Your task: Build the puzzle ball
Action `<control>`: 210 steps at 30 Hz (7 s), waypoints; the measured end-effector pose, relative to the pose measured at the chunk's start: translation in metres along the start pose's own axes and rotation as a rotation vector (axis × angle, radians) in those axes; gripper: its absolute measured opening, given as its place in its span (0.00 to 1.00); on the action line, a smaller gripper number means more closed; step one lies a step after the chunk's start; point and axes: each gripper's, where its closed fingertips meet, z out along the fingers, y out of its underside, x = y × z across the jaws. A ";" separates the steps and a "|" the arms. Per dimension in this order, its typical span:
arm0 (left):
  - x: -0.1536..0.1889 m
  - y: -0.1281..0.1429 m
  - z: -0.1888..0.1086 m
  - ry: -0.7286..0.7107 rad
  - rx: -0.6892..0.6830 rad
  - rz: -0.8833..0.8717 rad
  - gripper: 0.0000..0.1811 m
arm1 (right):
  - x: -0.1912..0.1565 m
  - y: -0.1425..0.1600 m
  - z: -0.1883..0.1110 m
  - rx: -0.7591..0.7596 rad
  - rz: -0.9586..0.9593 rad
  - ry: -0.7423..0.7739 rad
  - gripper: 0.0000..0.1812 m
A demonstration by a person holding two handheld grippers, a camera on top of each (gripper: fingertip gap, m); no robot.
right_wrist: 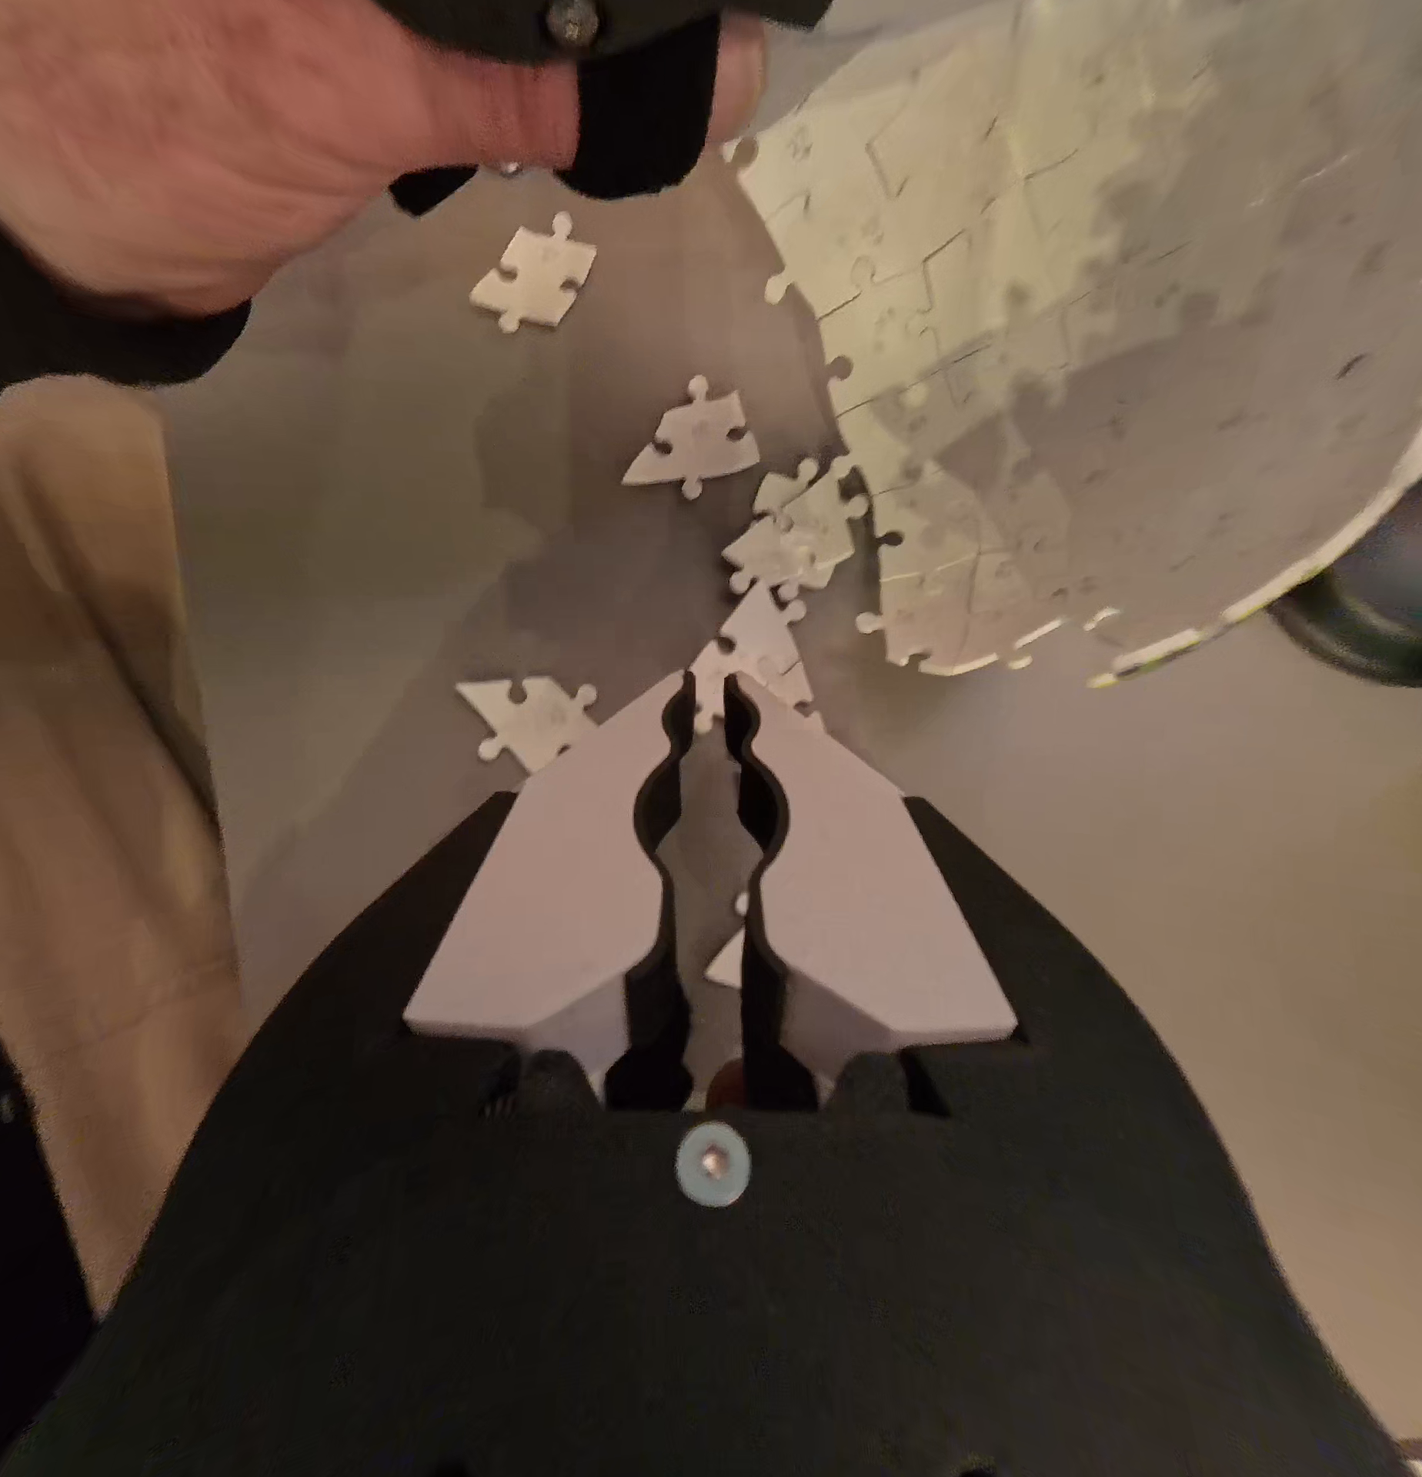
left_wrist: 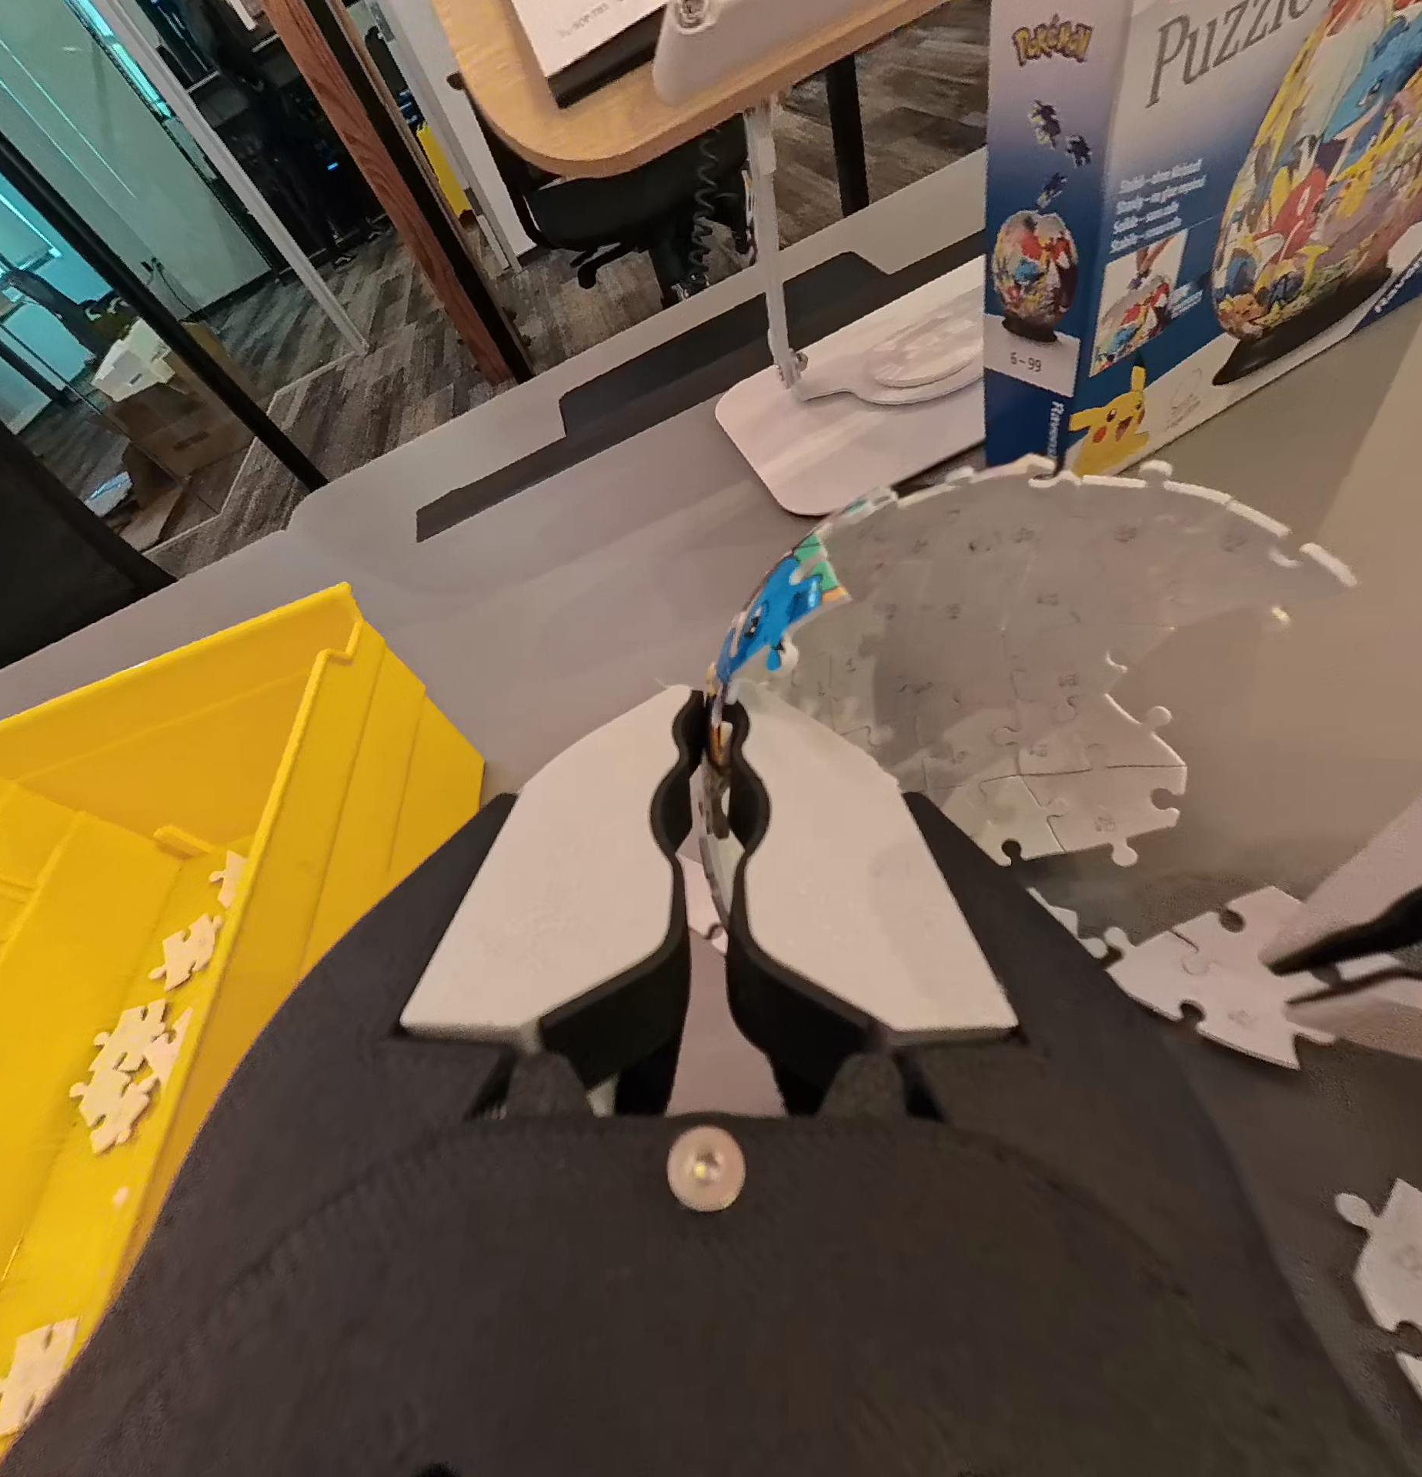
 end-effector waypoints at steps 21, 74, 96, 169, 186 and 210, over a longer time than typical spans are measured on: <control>-0.042 -0.005 -0.001 -0.055 0.031 -0.115 0.02 | 0.013 -0.018 0.049 -0.043 0.133 0.119 0.18; 0.028 0.003 -0.019 -0.037 -0.042 0.029 0.02 | -0.007 0.015 -0.010 0.062 -0.093 -0.123 0.19; 0.033 0.004 -0.018 -0.031 -0.040 0.053 0.02 | -0.002 0.023 0.002 0.023 -0.104 -0.090 0.21; 0.053 -0.016 -0.035 -0.041 0.028 0.228 0.02 | -0.006 0.029 0.009 -0.016 -0.001 -0.018 0.24; 0.043 -0.012 -0.033 -0.060 0.027 0.205 0.02 | -0.022 0.017 0.007 0.026 -0.118 -0.075 0.31; 0.052 -0.017 -0.037 -0.055 0.063 0.227 0.02 | -0.020 0.015 0.018 -0.006 0.004 -0.086 0.34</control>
